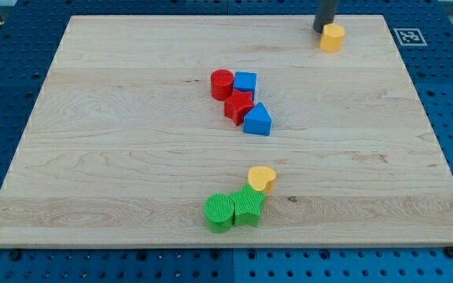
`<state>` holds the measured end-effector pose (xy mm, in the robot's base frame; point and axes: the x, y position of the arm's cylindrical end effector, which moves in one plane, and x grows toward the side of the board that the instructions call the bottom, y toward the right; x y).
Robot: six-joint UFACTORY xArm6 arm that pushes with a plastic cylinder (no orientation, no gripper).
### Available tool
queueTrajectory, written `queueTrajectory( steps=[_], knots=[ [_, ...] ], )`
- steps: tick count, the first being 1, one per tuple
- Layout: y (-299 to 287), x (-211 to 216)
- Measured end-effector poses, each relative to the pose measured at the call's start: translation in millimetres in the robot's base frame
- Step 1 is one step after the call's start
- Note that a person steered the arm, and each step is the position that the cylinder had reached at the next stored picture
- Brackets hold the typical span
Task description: Move yellow hexagon towards the yellow heart
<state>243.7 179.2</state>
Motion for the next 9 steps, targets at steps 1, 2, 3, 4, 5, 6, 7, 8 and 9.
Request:
queueTrajectory(
  steps=[1,2,3,4,5,6,7,8,9],
  knots=[
    [25,17],
    [47,17],
    [51,32],
    [49,35],
    [28,18],
    [17,22],
    [17,40],
    [17,55],
    [14,60]
  ],
)
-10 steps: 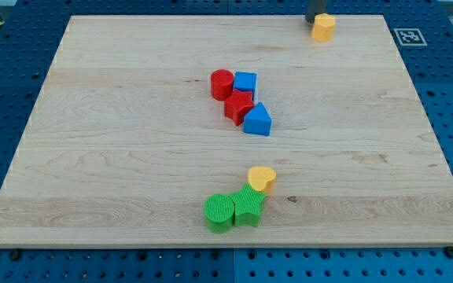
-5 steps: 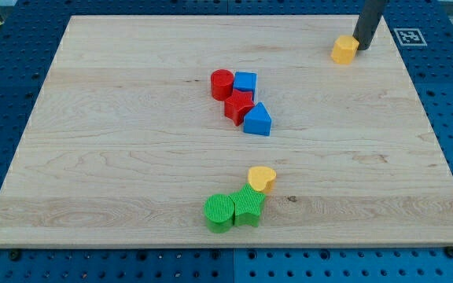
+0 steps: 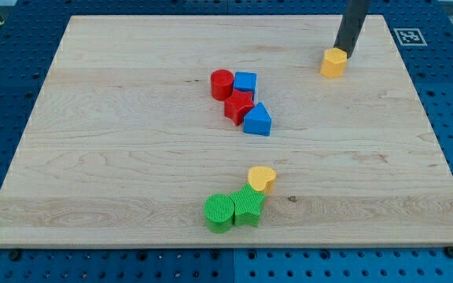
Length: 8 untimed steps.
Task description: Move yellow hexagon towards the yellow heart
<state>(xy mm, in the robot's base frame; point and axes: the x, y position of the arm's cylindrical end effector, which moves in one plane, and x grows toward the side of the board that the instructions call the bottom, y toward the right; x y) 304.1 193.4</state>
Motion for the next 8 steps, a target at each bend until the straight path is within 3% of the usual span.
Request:
queueTrajectory(
  steps=[2,5,8],
  knots=[
    [-11,30],
    [-53,26],
    [-54,72]
  ],
)
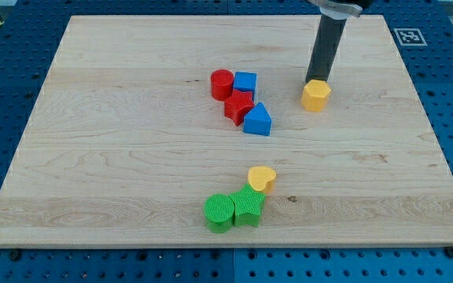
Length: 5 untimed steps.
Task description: Move yellow hexagon towards the yellow heart
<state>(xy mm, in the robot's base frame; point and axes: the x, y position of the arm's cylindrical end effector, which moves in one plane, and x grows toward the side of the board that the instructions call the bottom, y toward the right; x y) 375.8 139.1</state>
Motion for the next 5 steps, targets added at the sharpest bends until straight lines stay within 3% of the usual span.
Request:
queueTrajectory(
  steps=[5],
  knots=[
    [-10,114]
  ],
)
